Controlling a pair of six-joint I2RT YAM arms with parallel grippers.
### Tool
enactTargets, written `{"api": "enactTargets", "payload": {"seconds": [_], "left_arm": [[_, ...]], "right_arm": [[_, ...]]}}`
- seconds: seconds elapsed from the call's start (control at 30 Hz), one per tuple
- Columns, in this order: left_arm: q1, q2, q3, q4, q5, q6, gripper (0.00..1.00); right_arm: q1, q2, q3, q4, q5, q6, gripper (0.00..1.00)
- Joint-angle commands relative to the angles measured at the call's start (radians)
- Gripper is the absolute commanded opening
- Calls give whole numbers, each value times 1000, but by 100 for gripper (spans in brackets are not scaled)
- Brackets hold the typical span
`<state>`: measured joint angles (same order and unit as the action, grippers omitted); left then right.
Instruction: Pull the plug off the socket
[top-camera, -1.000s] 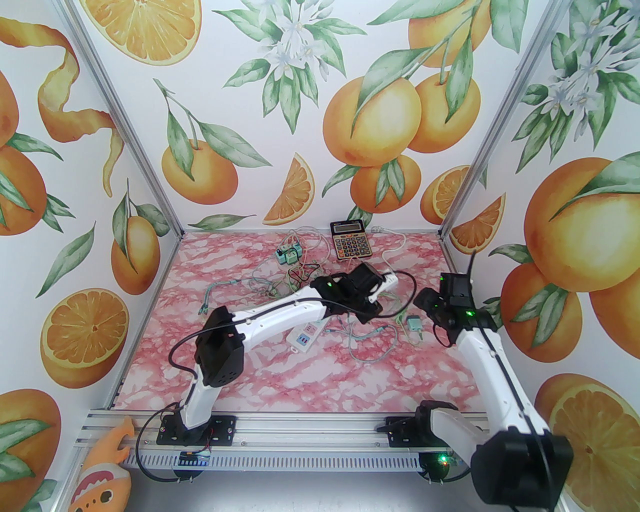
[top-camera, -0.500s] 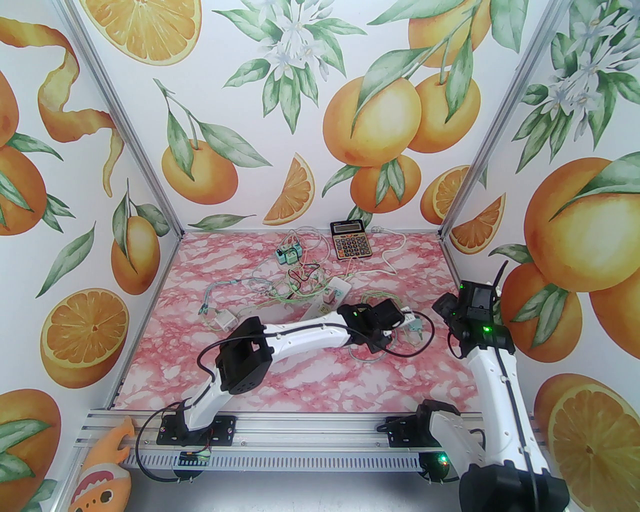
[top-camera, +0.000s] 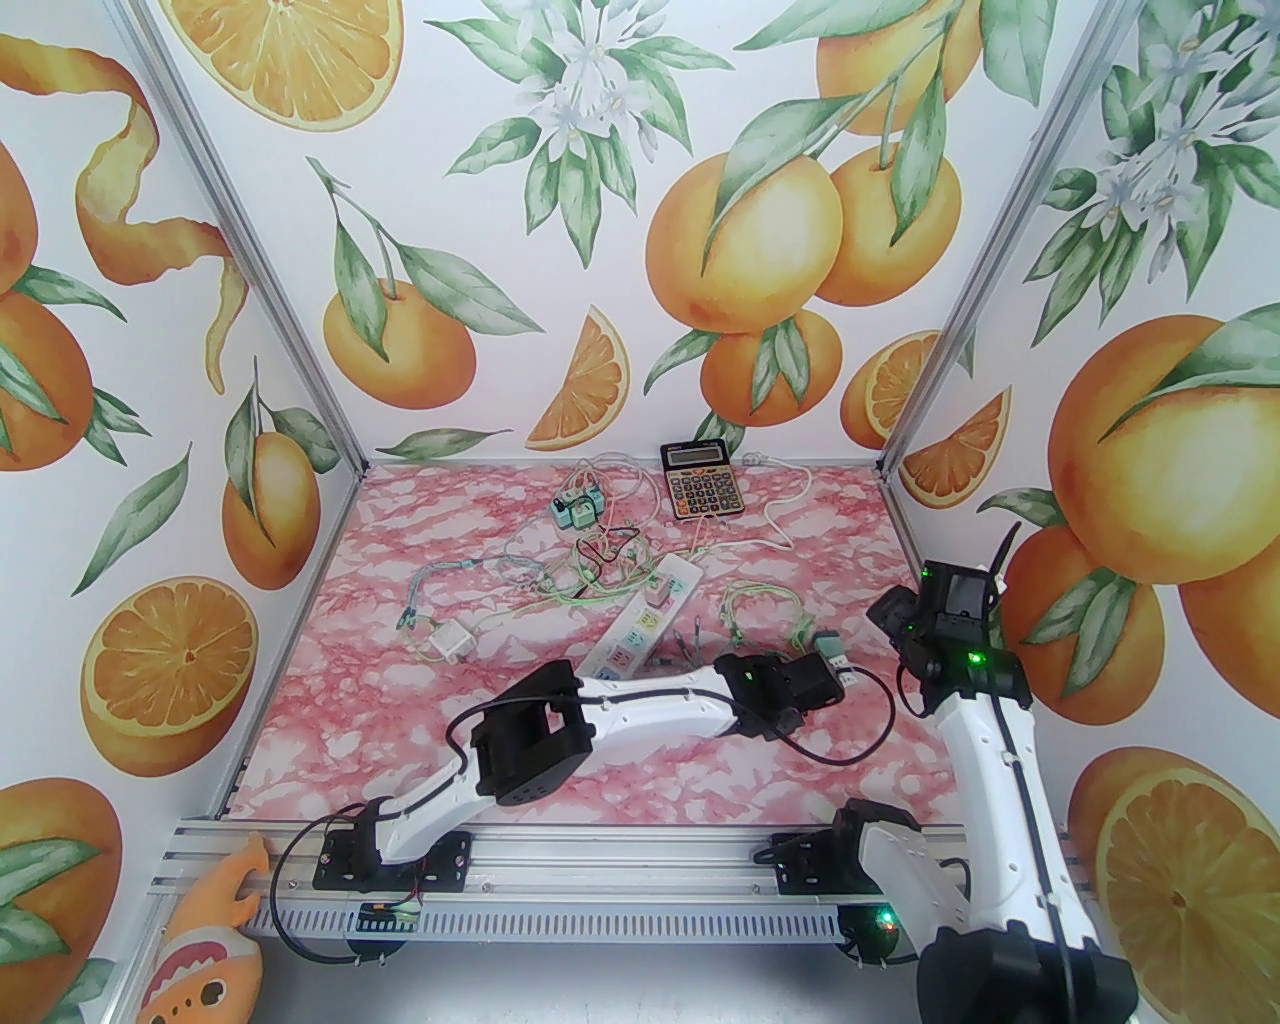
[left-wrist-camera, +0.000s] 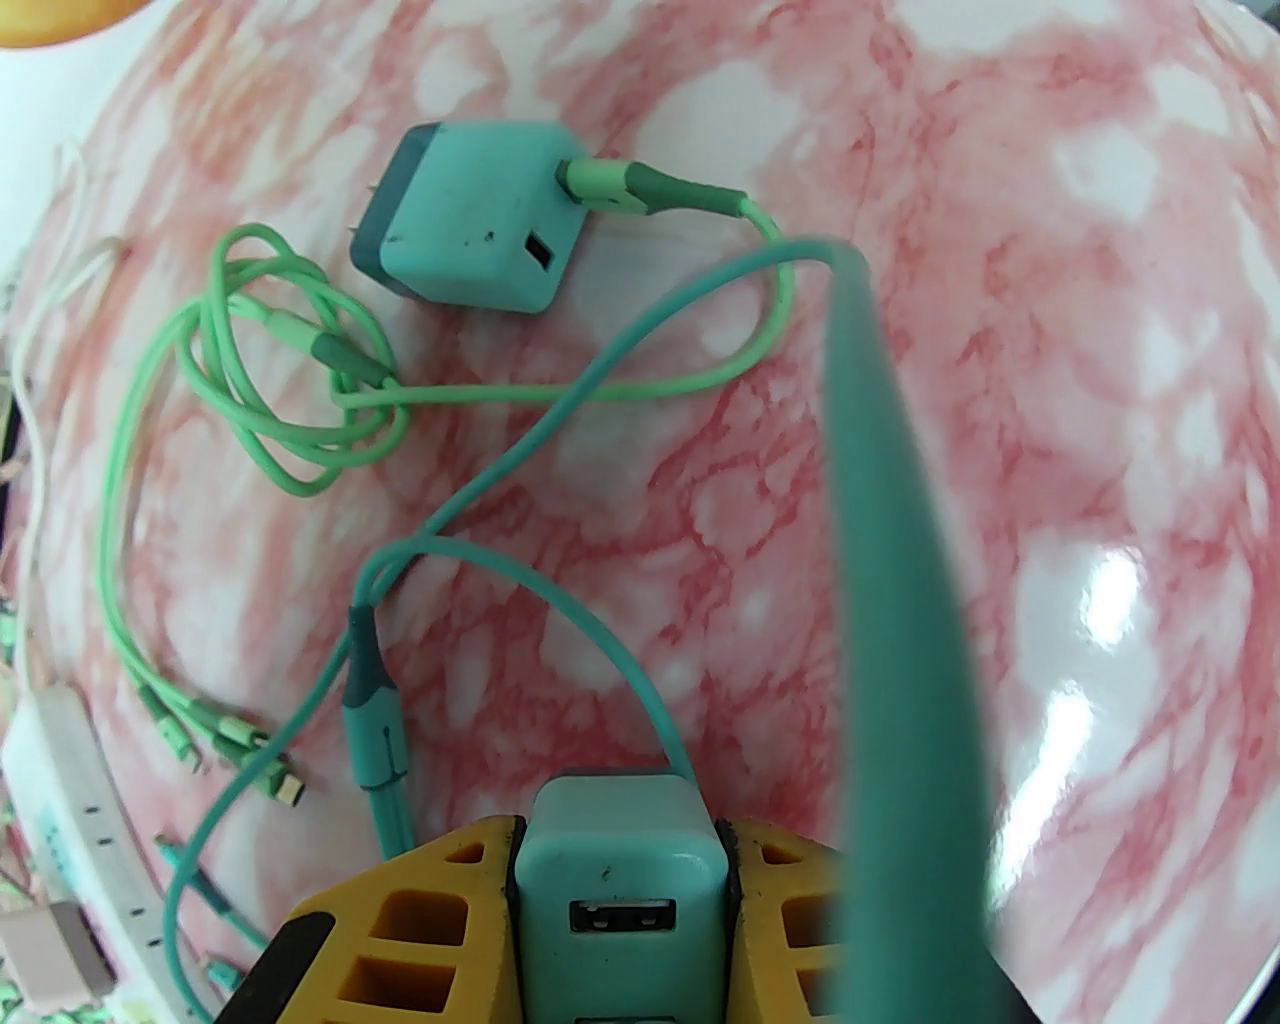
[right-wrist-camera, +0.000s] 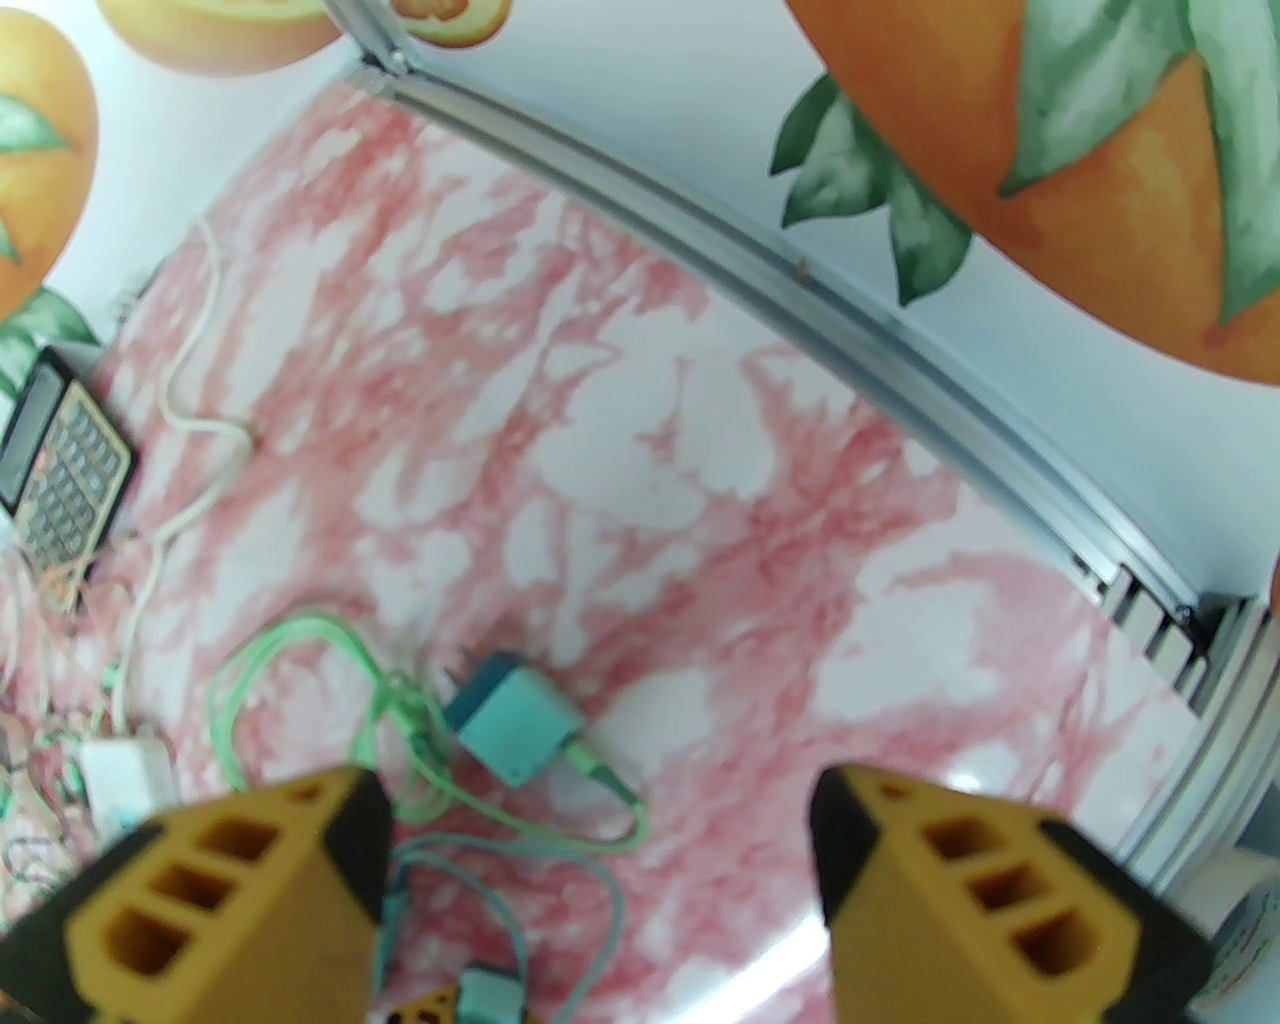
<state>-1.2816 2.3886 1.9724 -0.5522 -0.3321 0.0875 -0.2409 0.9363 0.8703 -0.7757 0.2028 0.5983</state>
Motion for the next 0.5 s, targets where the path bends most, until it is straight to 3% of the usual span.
{"api": "enactTargets", "payload": {"seconds": [0.0, 0.23, 0.47], "left_arm": [[13, 2, 26, -31, 5, -4, 29], [16, -86, 17, -57, 118, -28, 78], [58, -203, -46, -41, 219, -98, 89]], "right_arm": [[-6, -4, 1, 3, -13, 9, 74], [-6, 6, 8, 13, -32, 11, 75], [-6, 5, -3, 31, -63, 3, 75]]}}
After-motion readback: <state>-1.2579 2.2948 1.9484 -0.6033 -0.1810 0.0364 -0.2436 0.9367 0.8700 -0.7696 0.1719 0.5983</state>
